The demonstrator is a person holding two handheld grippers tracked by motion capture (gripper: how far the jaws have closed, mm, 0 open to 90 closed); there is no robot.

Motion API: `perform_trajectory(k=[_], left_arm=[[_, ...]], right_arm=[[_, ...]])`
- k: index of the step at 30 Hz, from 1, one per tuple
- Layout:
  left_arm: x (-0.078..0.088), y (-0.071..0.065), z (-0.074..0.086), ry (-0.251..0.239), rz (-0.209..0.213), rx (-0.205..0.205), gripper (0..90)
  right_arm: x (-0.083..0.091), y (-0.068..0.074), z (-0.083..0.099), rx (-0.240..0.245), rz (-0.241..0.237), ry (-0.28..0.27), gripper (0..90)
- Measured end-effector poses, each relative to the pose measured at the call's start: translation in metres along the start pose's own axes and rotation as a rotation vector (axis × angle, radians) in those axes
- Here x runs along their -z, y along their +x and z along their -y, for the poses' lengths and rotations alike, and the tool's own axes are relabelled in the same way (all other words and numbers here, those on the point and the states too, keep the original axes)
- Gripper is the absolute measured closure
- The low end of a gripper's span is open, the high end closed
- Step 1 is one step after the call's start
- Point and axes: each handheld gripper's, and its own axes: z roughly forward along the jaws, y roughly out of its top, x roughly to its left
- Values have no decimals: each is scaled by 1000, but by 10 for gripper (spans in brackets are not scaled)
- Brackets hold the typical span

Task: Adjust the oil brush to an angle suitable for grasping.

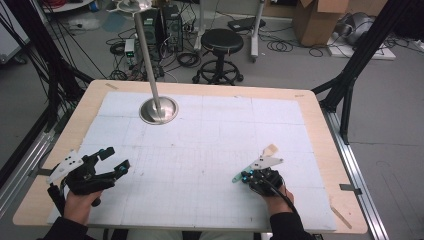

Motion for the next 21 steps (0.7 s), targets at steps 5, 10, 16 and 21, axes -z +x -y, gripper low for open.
perform_trajectory(k=[5, 10, 16, 21], left_arm=[[-1, 0, 0, 3, -3, 1, 195], [-1, 1, 0, 5, -9, 2, 196], [0, 1, 0, 2, -15, 1, 198], [0, 1, 1, 13, -12, -9, 199]], right_arm=[[-13, -1, -13, -18, 18, 2, 892], [-28, -7, -25, -78, 23, -23, 891], [-19, -30, -35, -158, 60, -104, 891], [-13, -75, -35, -255, 208, -73, 890]])
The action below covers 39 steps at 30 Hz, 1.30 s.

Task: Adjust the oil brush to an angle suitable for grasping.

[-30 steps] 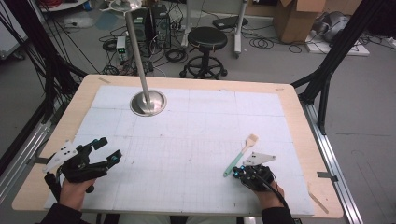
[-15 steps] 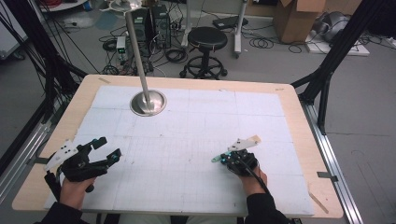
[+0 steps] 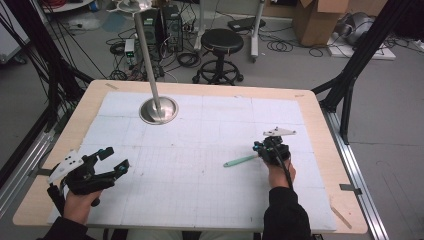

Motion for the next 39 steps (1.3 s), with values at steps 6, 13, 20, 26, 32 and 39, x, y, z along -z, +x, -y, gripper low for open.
perform_trajectory(k=[6, 13, 20, 26, 32, 39], left_arm=[[1, 0, 1, 2, 1, 0, 200], [1, 0, 1, 4, 2, 1, 201], [3, 0, 1, -1, 4, 3, 202], [3, 0, 1, -3, 6, 10, 203], [2, 0, 1, -3, 4, 12, 203], [1, -1, 1, -2, 8, 12, 203]], right_arm=[[-16, -20, -2, -4, 64, 95, 888], [-18, -25, -1, 33, 51, 145, 887], [-4, -17, 5, 174, 62, 217, 887], [19, -19, 25, 150, 0, 199, 887], [38, -15, 42, 156, -35, 199, 887], [52, -6, 56, 148, -65, 185, 887]])
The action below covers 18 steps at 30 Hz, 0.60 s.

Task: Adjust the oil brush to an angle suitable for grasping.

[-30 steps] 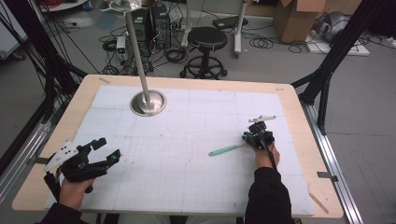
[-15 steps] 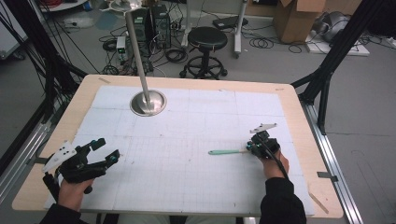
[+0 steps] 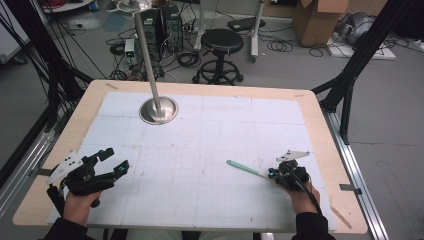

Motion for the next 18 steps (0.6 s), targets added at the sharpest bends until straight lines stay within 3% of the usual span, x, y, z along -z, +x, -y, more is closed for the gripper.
perform_trajectory(k=[7, 12, 18], left_arm=[[0, 0, 0, 4, 0, -3, 203], [-1, 0, 0, 4, 0, 2, 203], [-3, -1, 0, 8, 3, 2, 203]], right_arm=[[7, 14, 8, -2, -22, -1, 887], [9, 15, 17, -56, -65, -46, 887], [12, 21, 18, -44, -96, -44, 886]])
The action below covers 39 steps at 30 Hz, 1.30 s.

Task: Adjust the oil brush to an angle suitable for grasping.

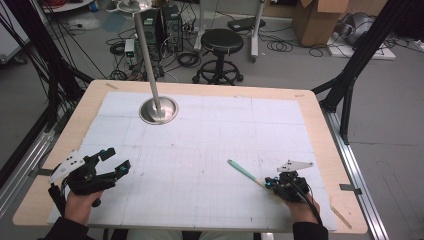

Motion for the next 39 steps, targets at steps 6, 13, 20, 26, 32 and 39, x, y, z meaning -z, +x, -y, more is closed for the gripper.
perform_trajectory(k=[6, 13, 20, 26, 32, 39], left_arm=[[1, 0, 0, -5, 5, -4, 202], [0, -1, 0, -8, 23, 1, 203], [0, -1, 0, -21, 41, 5, 203], [-1, -1, 0, -22, 39, 5, 203], [-1, -1, 0, -13, 37, -3, 203], [-2, -1, 0, -20, 37, 4, 203]], right_arm=[[21, -1, -1, -37, 19, -157, 806], [57, 8, 2, -16, 114, -398, 324], [79, 19, 12, 26, 129, -527, 164], [95, 15, 23, -25, 131, -594, 163], [93, 13, 23, -36, 126, -587, 163], [86, 15, 20, -12, 117, -542, 162]])
